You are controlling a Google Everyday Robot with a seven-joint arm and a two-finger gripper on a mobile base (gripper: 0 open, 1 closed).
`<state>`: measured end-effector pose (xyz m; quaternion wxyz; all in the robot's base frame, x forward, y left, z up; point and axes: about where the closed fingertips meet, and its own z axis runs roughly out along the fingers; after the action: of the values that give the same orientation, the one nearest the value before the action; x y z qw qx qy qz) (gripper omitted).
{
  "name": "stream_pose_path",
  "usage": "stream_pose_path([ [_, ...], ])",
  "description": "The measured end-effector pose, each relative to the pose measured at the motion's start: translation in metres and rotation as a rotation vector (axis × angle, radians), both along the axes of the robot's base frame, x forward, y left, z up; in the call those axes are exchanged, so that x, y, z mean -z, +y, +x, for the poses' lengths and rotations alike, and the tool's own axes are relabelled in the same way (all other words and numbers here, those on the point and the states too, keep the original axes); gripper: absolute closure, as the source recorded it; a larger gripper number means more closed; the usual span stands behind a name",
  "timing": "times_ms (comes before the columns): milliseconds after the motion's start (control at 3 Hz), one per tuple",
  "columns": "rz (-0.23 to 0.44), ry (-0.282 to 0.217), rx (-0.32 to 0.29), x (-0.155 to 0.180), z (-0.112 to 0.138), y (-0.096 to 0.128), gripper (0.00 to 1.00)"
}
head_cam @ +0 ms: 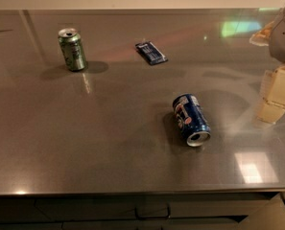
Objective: Pick pepsi can
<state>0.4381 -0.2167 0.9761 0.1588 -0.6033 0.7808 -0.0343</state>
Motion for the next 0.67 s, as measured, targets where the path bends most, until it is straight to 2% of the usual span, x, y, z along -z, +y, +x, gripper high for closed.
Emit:
stream_pose_path([
  [333, 0.000, 0.000, 0.000, -0.0001, 0.0000, 0.0000, 0.00],
  [667, -0.006, 0.016, 0.042, -0.0031, 0.0036, 0.0020, 0.00],
])
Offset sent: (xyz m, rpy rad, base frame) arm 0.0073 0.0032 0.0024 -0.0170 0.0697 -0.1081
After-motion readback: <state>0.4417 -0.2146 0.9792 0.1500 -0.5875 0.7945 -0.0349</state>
